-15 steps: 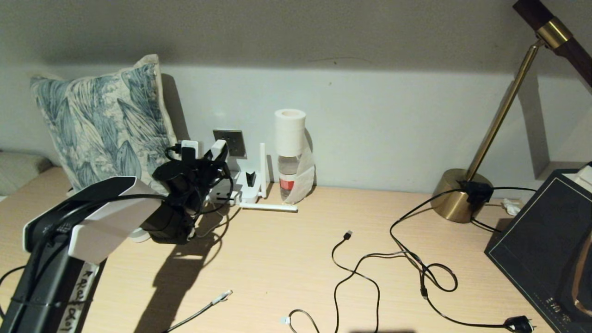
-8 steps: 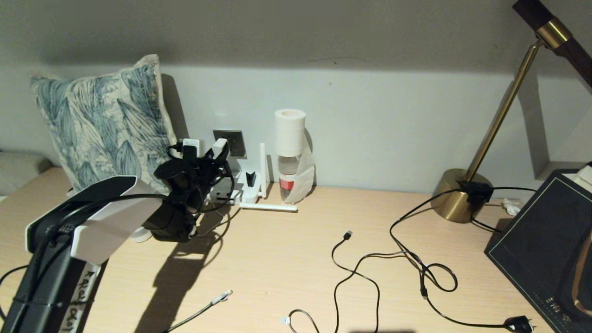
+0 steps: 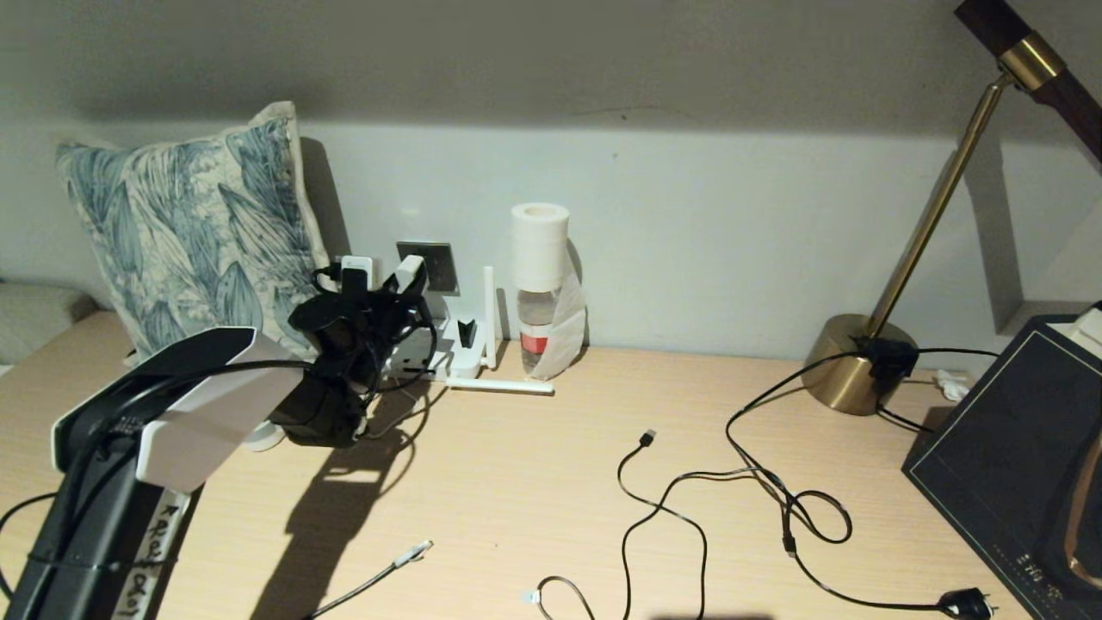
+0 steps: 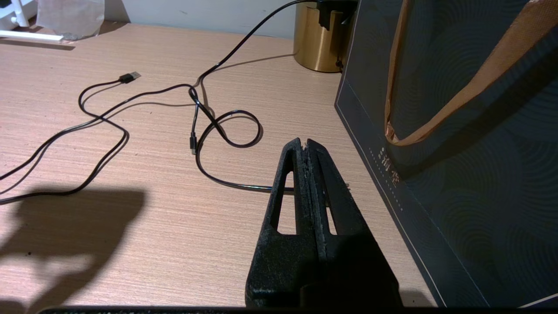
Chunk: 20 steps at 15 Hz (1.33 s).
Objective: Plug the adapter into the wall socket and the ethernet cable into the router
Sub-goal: Plug plug into socket
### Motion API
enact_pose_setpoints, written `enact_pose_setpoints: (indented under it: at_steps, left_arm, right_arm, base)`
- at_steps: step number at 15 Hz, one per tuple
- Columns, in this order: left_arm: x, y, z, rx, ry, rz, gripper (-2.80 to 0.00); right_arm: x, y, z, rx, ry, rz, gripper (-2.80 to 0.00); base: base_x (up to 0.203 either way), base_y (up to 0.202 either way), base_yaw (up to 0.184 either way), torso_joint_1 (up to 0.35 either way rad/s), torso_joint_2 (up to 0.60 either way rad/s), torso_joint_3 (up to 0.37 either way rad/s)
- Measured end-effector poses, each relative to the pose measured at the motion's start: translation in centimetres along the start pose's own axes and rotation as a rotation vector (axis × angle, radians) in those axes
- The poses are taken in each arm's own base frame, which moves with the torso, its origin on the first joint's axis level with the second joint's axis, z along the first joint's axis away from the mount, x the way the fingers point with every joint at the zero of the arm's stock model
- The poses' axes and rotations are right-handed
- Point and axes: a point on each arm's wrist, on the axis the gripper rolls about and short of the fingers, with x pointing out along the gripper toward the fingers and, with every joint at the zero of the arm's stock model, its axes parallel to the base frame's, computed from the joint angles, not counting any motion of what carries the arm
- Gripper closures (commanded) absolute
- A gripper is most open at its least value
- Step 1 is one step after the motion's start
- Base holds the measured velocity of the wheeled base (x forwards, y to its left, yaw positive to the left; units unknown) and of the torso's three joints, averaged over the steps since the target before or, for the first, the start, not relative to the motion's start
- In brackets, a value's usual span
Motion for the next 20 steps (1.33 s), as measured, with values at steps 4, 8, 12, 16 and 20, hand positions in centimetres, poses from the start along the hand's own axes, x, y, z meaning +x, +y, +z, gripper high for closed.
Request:
enact_pose_setpoints:
  at_steps: [4, 8, 12, 16, 20]
  left_arm:
    - [0.29, 0.05, 0.1, 0.0, 0.005, 0.001, 0.0]
    - [0.44, -0.02, -0.11, -0.001, 0.005, 0.0, 0.0]
    - [0.67, -0.03, -0.35, -0.001, 0.006, 0.0, 0.0]
    - [0.88, -0.07, -0.39, -0.001, 0.004, 0.001, 0.0]
    - [0.91, -0.06, -0.47, -0.001, 0.004, 0.001, 0.0]
  right_arm:
    - [0.0, 0.0, 0.0, 0.0, 0.0, 0.0, 0.0]
    - [0.0, 0.0, 0.0, 0.0, 0.0, 0.0, 0.0]
    - [0.0, 0.0, 0.0, 0.0, 0.0, 0.0, 0.0]
    - [0.0, 0.0, 0.0, 0.0, 0.0, 0.0, 0.0]
    - [0.0, 0.0, 0.0, 0.0, 0.0, 0.0, 0.0]
  base:
    - [0.0, 0.0, 0.0, 0.0, 0.0, 0.0]
    - [0.0, 0.0, 0.0, 0.0, 0.0, 0.0]
    - [0.0, 0.0, 0.0, 0.0, 0.0, 0.0]
    - [0.0, 0.0, 0.0, 0.0, 0.0, 0.0]
    - [0.0, 0.0, 0.0, 0.0, 0.0, 0.0]
